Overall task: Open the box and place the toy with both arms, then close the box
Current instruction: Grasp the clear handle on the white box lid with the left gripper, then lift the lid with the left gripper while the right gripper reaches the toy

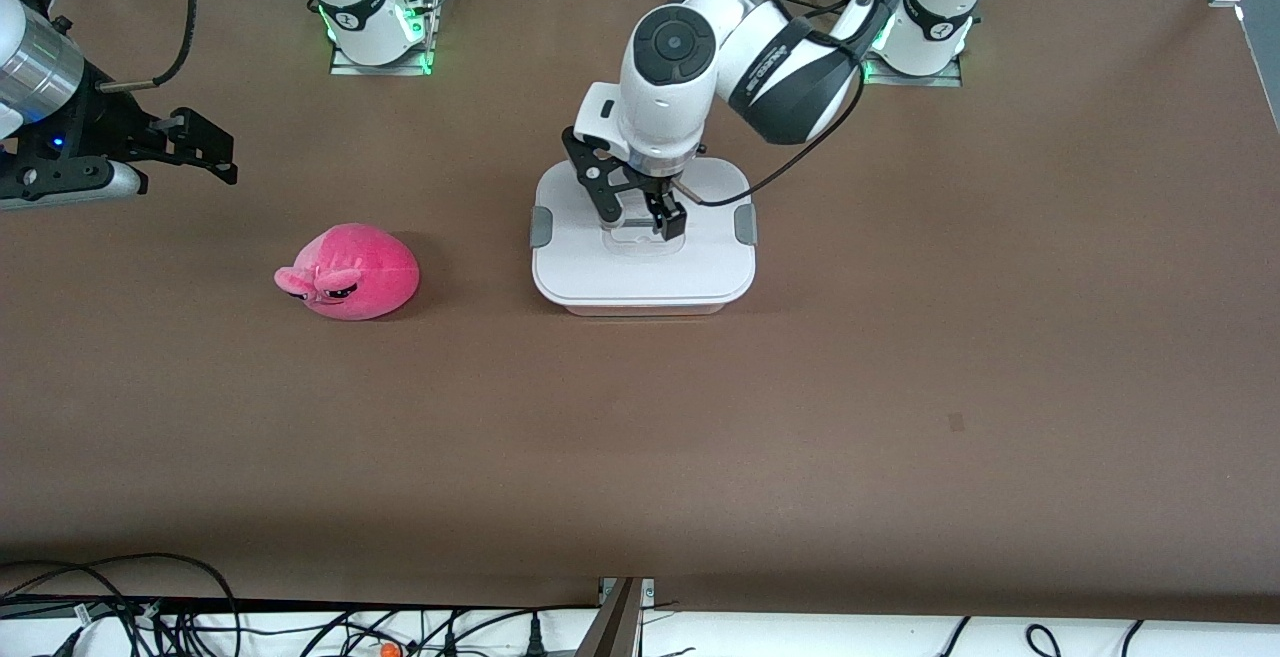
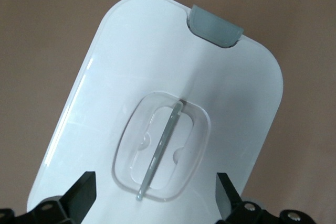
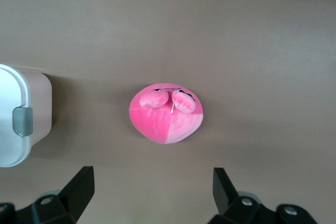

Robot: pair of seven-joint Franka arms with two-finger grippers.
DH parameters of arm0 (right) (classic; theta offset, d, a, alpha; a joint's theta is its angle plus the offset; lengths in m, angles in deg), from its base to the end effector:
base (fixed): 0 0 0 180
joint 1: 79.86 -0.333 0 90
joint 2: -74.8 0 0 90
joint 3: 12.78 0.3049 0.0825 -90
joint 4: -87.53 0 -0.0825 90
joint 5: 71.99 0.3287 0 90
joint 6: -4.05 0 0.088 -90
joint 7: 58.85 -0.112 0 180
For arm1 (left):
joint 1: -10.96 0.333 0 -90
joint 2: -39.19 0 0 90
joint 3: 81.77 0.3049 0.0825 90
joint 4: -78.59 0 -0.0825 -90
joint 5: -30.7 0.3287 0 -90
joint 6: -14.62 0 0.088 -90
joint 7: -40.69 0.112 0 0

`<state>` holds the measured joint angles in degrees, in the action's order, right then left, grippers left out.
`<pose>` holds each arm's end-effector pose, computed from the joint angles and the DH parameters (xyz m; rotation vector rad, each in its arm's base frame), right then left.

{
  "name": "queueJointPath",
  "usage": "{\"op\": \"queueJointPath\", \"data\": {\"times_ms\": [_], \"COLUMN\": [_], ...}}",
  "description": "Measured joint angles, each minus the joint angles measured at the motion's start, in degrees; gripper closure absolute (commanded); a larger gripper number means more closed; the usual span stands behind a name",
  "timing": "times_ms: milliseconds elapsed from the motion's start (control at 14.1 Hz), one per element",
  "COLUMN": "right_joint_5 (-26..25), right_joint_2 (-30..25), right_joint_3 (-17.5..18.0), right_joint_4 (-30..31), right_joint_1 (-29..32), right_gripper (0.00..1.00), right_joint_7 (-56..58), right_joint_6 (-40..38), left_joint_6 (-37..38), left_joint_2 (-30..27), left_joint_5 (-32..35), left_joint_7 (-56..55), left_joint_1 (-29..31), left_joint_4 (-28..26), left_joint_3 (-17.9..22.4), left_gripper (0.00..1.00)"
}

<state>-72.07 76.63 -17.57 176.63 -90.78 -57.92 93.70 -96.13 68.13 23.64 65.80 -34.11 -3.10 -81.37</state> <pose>0.5047 0.0548 0.5984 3.1304 0.1931 -0.0345 0.4517 -0.4604 0.4100 2.5225 -1.6802 -0.0257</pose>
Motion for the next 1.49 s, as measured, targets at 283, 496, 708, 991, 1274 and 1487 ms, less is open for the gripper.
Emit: {"op": "queueJointPath", "data": {"times_ms": [283,496,708,991,1274,1487], "right_joint_5": [-0.5,-0.5,-0.5,-0.5,-0.6,-0.6], "right_joint_2": [0.2,0.5,1.4,3.3,5.4,8.0], "right_joint_3": [-1.1,-1.3,-1.3,-1.4,-1.5,-1.5], "right_joint_4": [0.0,0.0,0.1,0.2,0.4,0.5], "right_joint_1": [0.2,0.3,0.3,0.8,1.4,2.6], "right_gripper": [0.0,0.0,0.0,0.0,0.0,0.0], "right_joint_7": [0.0,0.0,0.0,0.0,0.0,0.3], "right_joint_6": [1.5,2.1,2.0,1.5,0.2,-0.4], "left_joint_6": [-1.8,-1.8,-1.8,-1.8,-1.8,-1.8], "left_joint_2": [0.6,1.4,2.6,3.9,4.0,4.1], "left_joint_5": [2.4,3.9,4.9,5.7,5.9,6.5], "left_joint_7": [9.2,11.1,11.3,11.3,11.3,11.3], "left_joint_1": [-0.6,-1.4,-2.4,-2.7,-2.8,-2.9], "left_joint_4": [0.0,-0.2,-0.6,-0.9,-1.0,-1.0], "left_joint_3": [0.2,0.2,0.2,0.3,0.3,0.3], "left_gripper": [0.0,0.0,0.0,0.16,0.75,1.0]}}
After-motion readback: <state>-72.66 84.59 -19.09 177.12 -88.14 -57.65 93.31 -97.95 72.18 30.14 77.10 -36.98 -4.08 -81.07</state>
